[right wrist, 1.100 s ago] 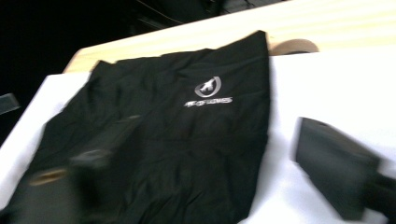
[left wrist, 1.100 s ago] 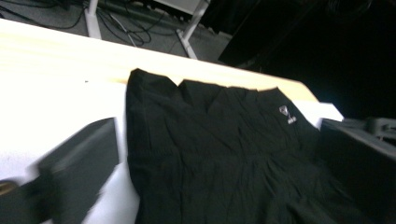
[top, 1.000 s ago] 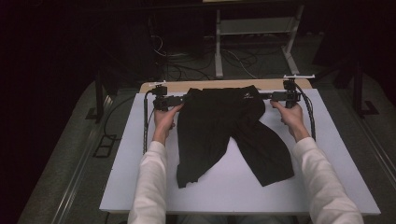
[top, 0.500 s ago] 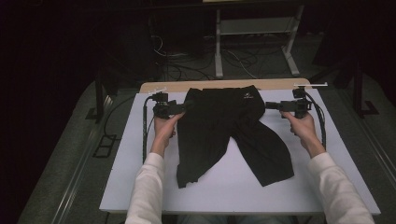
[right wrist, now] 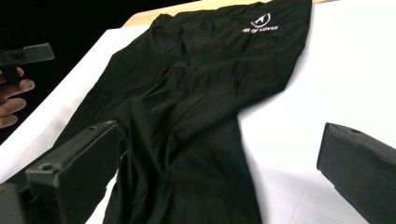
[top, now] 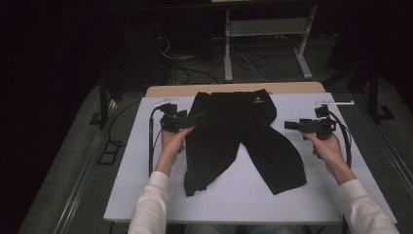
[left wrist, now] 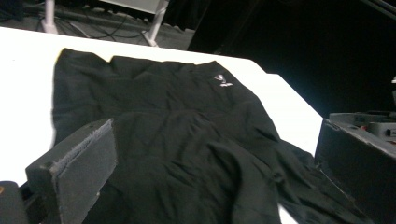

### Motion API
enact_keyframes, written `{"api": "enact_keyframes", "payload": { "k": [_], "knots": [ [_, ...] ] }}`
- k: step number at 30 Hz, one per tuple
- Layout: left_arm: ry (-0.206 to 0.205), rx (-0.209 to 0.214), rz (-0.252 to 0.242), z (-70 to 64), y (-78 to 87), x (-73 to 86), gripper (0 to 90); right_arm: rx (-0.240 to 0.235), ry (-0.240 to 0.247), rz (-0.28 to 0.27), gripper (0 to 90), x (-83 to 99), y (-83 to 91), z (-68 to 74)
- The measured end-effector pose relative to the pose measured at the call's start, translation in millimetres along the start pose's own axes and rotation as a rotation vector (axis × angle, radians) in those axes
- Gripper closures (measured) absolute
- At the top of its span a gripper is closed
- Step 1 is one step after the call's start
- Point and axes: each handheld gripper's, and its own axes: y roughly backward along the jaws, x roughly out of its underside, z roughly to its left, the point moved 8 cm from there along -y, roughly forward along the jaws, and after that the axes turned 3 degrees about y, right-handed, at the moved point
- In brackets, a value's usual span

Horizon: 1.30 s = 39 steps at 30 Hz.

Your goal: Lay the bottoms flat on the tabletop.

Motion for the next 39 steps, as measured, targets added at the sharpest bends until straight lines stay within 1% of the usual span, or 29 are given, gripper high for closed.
{"api": "enact_keyframes", "payload": {
  "k": [2,7,9,12,16,21,26,29,32,35,38,39],
  "knots": [
    [-0.010,0.010,0.008,-7.2,0.4,3.1,0.3,-0.004,-0.002,-0.003,0.0,6.2,4.2,3.1],
    [-0.032,0.040,0.034,-25.9,-2.7,12.5,0.3,0.000,-0.003,0.014,0.0,19.9,10.5,6.6],
    [-0.052,0.051,0.055,-34.8,-5.8,17.6,0.3,0.006,0.004,0.022,0.0,23.6,12.7,7.9],
    [-0.081,0.081,0.081,-49.6,-11.6,25.0,0.3,0.009,0.009,0.026,0.0,29.2,16.3,9.4],
    [-0.106,0.132,0.107,-70.4,-21.0,35.2,0.3,0.015,0.006,0.031,0.0,37.1,20.3,9.2],
    [-0.147,0.187,0.159,-96.0,-35.3,55.5,0.3,0.021,0.001,0.046,0.0,47.4,23.7,10.1],
    [-0.182,0.247,0.212,-119.7,-48.7,75.4,0.3,0.039,0.036,0.060,0.0,56.8,29.3,16.2],
    [-0.204,0.270,0.241,-131.3,-54.9,84.7,0.3,0.054,0.062,0.074,0.0,62.6,33.4,18.2],
    [-0.224,0.288,0.264,-140.0,-59.0,92.5,0.3,0.051,0.057,0.067,0.0,67.3,38.4,19.7],
    [-0.248,0.308,0.301,-150.8,-64.6,104.3,0.3,0.052,0.060,0.070,0.0,71.0,42.1,21.2],
    [-0.292,0.329,0.340,-161.5,-69.0,116.3,0.5,0.063,0.069,0.071,0.0,72.4,46.1,22.9],
    [-0.304,0.347,0.362,-165.5,-70.7,121.5,0.6,0.067,0.071,0.069,0.0,72.8,47.2,23.3]
  ]
}}
